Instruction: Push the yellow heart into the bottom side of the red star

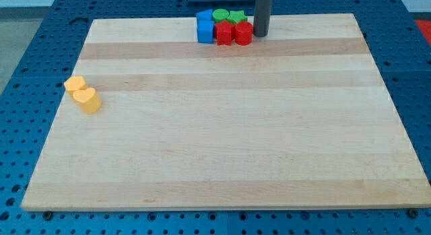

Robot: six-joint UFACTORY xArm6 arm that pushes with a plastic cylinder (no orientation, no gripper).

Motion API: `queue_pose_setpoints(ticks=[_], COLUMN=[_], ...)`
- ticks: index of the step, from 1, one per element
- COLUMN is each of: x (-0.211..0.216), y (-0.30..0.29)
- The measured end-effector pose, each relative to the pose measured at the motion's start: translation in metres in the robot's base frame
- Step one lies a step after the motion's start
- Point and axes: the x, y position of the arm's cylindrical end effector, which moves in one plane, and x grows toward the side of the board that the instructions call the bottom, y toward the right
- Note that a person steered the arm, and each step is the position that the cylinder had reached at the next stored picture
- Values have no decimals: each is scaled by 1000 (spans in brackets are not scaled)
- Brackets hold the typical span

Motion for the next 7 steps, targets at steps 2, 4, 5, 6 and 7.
queue_pose_setpoints(ticks=[2,4,5,6,7], x=[128,241,243,201,178], y=[-57,-245,-346,-386,-380])
